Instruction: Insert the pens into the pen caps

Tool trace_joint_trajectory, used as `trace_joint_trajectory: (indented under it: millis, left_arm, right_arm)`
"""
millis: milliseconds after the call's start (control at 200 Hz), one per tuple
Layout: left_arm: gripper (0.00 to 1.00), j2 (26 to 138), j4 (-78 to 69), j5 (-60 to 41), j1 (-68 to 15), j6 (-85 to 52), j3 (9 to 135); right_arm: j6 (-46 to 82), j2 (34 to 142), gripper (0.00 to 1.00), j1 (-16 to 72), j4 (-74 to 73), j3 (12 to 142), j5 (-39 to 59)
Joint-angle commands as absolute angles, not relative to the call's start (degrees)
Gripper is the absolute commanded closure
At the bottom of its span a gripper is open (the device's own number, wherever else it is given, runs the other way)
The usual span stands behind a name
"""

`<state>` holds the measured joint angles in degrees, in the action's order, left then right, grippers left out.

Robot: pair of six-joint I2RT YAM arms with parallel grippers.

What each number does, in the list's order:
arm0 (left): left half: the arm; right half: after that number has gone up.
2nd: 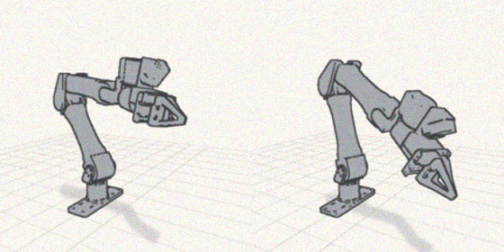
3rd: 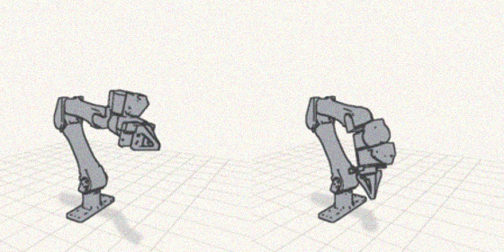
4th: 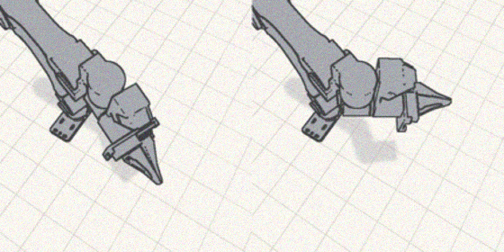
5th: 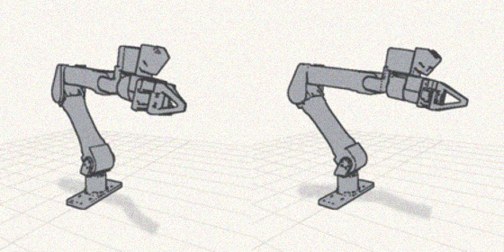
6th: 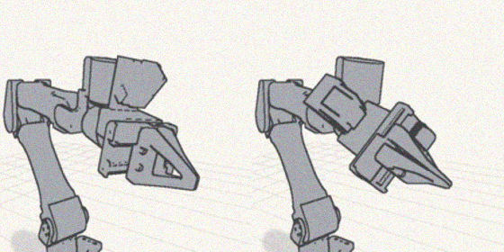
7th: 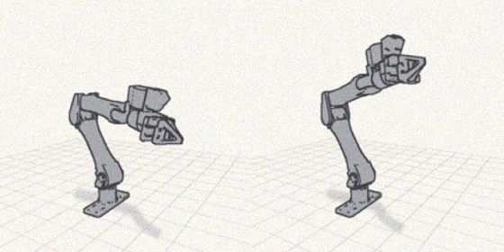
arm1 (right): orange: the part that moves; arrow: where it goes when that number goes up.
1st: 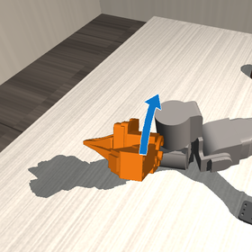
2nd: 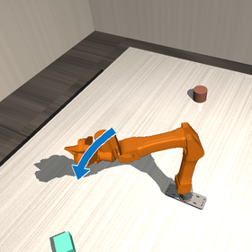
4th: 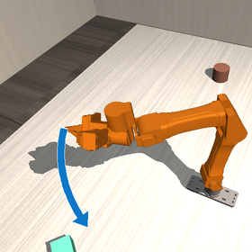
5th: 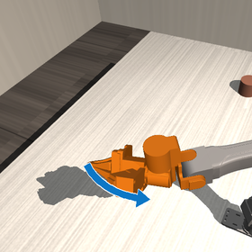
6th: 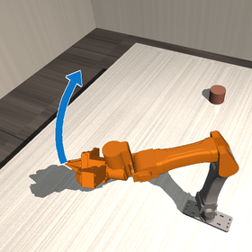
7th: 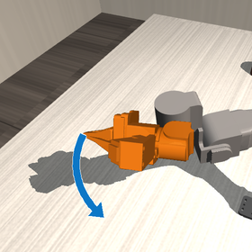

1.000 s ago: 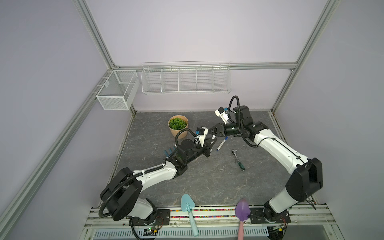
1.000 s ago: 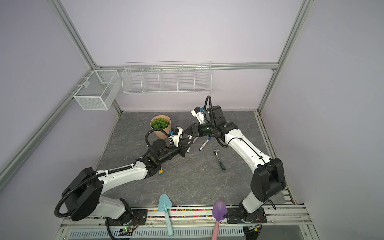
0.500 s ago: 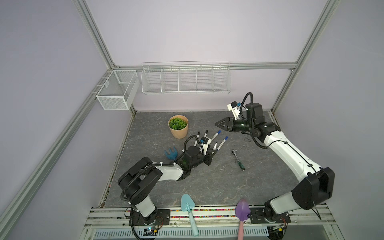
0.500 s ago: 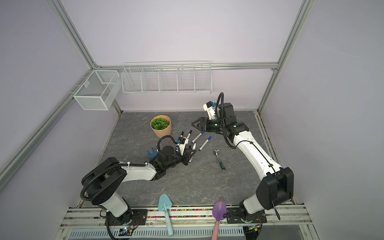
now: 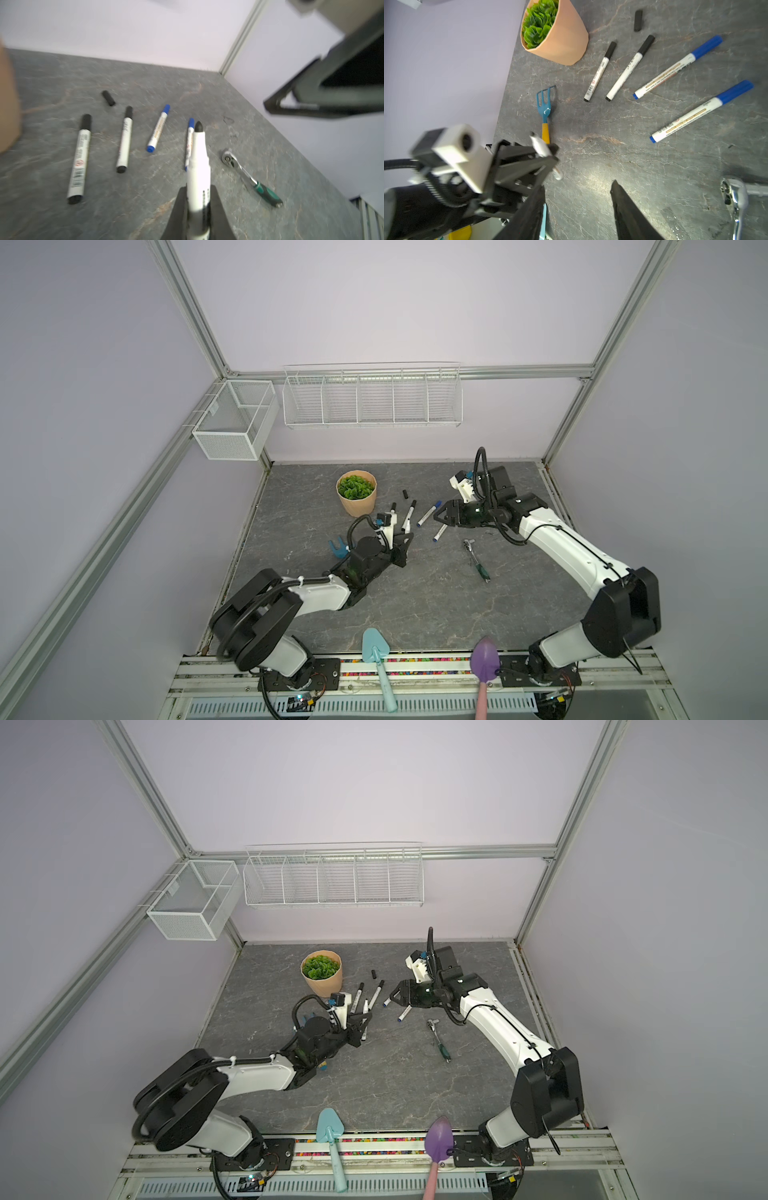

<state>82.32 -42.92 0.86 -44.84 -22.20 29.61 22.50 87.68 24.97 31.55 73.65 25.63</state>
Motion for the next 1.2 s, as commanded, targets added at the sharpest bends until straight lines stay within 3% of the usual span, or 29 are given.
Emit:
trace_joint_trajectory:
  millis: [0, 95, 320, 515, 830, 1195]
  left_arm:
    - [1.0, 72.4, -29.4, 8.2, -44.6, -21.8, 33.2]
    - [1.0, 65.4, -16.6, 15.7, -44.4, -21.2, 36.6]
    - [1.0, 57.0, -10.5, 20.7, -42.6, -19.3, 36.9]
    - [1.0, 57.7, -12.1, 19.0, -42.6, -24.0, 35.9]
    - [1.0, 57.6, -11.8, 17.7, -42.6, -26.7, 34.7]
    - [1.0, 56.7, -11.0, 20.0, -42.6, -26.3, 33.5]
  right_arm:
    - [19.7, 89.3, 0.45, 27.0, 33.3, 74.2, 23.5]
    - [19.7, 90.7, 0.45, 28.0, 32.4, 76.1, 24.1]
    - [19.1, 100.8, 0.45, 28.1, 35.4, 87.3, 18.6]
    - [18.4, 120.4, 0.45, 24.6, 43.7, 107.9, 6.6]
    - [16.3, 151.9, 0.45, 17.5, 56.1, 149.5, -0.5]
    - [11.1, 154.8, 0.51, 14.8, 53.3, 145.2, -4.0]
